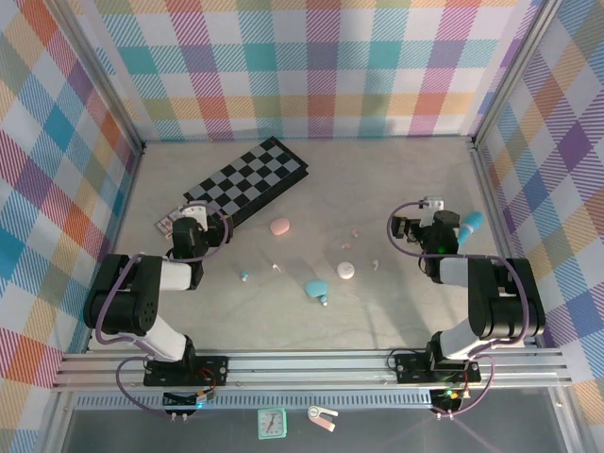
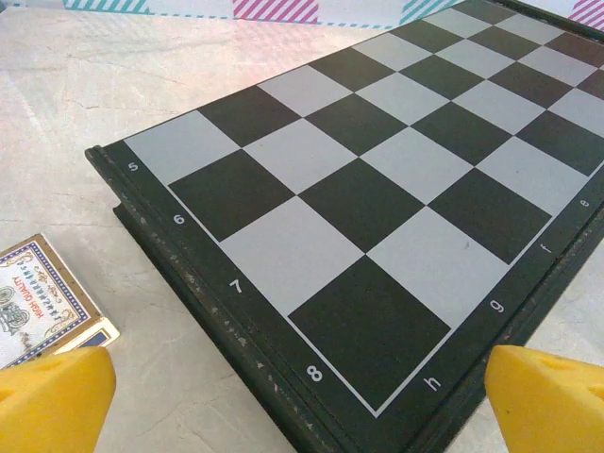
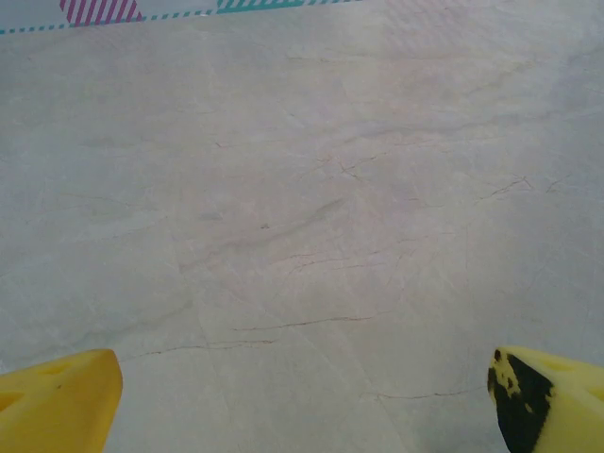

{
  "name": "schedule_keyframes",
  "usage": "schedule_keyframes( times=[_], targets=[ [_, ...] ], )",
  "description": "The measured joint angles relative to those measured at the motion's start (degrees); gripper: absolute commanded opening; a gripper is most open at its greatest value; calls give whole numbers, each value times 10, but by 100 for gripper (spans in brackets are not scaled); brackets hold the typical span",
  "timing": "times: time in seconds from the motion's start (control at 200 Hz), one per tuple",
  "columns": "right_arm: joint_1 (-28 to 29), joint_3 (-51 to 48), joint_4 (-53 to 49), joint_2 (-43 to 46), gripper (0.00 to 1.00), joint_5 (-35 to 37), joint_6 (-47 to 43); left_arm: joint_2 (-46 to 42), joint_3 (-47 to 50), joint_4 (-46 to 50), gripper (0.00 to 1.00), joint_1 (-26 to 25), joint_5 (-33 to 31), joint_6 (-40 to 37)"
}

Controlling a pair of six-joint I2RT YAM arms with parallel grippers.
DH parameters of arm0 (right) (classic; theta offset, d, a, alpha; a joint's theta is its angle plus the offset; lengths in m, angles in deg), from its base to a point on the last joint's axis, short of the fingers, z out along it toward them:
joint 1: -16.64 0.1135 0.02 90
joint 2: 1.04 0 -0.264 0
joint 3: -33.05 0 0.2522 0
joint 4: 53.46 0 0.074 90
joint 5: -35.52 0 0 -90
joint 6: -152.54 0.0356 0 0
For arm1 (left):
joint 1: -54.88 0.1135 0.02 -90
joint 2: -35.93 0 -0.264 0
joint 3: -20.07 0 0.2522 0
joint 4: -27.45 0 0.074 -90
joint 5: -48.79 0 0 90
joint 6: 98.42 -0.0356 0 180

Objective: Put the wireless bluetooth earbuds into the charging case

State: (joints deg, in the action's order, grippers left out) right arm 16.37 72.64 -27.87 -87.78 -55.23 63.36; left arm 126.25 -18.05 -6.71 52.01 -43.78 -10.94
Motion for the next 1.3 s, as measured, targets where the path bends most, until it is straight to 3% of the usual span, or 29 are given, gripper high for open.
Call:
schedule_keyframes(
  times=[1.03,1.3],
  targets=[
    [0,1,0,0,99,0,0,-3,0,7,100,-5,-9,0],
    [0,29,-94,66,99,-12,-1,-138,-31,150,100,-53,-60,-4]
  ],
)
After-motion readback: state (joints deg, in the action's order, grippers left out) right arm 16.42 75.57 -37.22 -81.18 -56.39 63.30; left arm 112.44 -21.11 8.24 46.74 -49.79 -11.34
